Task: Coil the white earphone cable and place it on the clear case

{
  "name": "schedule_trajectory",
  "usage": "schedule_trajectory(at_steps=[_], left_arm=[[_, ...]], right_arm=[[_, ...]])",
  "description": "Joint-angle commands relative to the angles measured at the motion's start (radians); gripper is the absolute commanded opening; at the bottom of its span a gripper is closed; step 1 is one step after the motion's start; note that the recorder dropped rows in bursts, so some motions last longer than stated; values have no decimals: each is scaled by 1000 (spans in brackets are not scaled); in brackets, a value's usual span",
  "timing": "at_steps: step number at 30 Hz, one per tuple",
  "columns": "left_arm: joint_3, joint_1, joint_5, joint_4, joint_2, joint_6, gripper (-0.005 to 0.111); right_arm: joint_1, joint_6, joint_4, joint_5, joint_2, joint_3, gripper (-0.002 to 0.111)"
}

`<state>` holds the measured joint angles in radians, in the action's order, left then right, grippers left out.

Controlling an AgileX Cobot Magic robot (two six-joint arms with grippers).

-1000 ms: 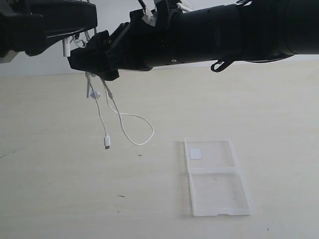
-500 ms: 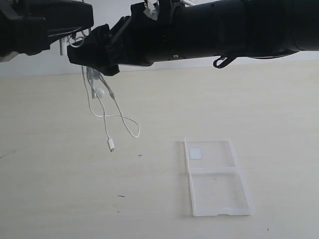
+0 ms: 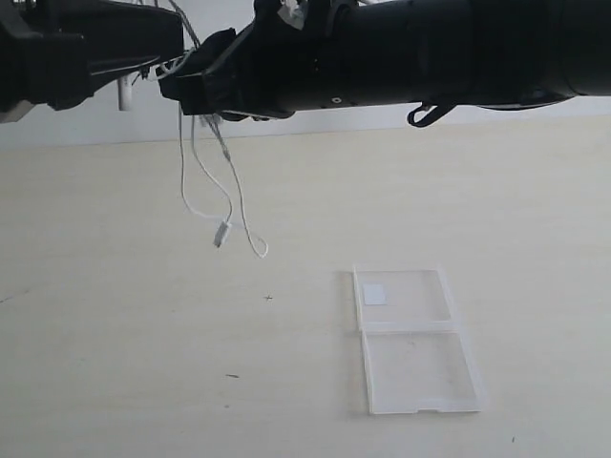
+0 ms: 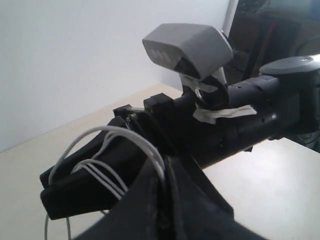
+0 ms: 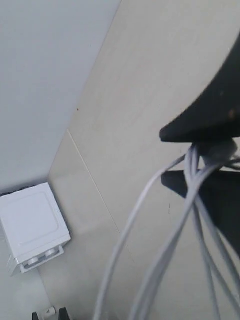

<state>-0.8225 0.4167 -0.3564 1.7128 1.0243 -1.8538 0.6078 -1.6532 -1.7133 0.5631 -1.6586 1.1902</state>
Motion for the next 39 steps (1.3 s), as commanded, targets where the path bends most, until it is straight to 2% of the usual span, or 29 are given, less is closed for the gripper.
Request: schedule_trajectory(at_steps=[1, 22, 30, 39], left_arm=[[-3, 1, -18, -19, -2, -11, 0], [-3, 1, -2, 32, -2, -16, 0], [-3, 1, -59, 27, -2, -18, 0], [-3, 1, -110, 10, -2, -15, 0]], right_arm=[[-3, -3, -8, -38, 5, 3, 0], [-3, 444, 542, -114, 104, 3, 0], [-3, 449, 546, -81, 107, 3, 0], [-3, 315, 546, 79, 107, 3, 0]])
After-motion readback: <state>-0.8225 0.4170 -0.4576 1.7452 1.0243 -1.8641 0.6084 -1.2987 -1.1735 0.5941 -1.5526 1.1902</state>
